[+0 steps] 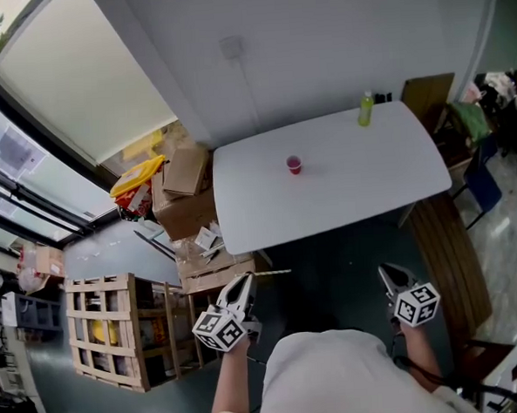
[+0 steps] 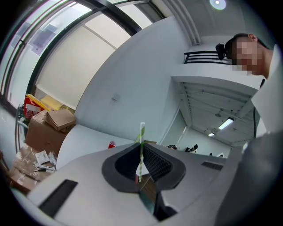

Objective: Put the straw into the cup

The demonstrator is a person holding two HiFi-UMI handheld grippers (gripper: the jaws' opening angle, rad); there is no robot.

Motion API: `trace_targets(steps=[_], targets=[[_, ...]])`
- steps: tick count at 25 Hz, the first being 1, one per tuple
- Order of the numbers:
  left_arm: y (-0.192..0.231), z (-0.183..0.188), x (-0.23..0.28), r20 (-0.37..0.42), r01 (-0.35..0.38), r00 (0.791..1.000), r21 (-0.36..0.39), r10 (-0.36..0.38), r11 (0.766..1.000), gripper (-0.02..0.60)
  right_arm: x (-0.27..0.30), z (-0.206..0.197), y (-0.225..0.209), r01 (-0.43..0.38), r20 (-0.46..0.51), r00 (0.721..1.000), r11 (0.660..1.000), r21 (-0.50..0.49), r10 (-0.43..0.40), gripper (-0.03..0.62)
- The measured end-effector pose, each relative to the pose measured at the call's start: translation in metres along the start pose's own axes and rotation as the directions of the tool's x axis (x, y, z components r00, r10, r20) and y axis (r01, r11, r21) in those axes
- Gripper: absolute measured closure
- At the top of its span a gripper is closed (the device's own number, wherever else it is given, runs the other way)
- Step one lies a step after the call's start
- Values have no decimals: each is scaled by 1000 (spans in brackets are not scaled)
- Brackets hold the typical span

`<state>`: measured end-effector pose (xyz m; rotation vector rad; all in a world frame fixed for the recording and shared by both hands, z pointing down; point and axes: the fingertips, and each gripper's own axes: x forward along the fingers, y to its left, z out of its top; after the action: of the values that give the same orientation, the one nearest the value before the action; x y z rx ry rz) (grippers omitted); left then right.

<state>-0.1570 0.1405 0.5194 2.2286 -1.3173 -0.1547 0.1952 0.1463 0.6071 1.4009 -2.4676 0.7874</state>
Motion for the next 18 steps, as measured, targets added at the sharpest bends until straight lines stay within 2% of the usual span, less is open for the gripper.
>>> trace_targets(steps=[18], targets=[[86,53,101,-33,93,995,-26,-94,995,558,103,54,4,55,-22,998,998,36,-54,551]])
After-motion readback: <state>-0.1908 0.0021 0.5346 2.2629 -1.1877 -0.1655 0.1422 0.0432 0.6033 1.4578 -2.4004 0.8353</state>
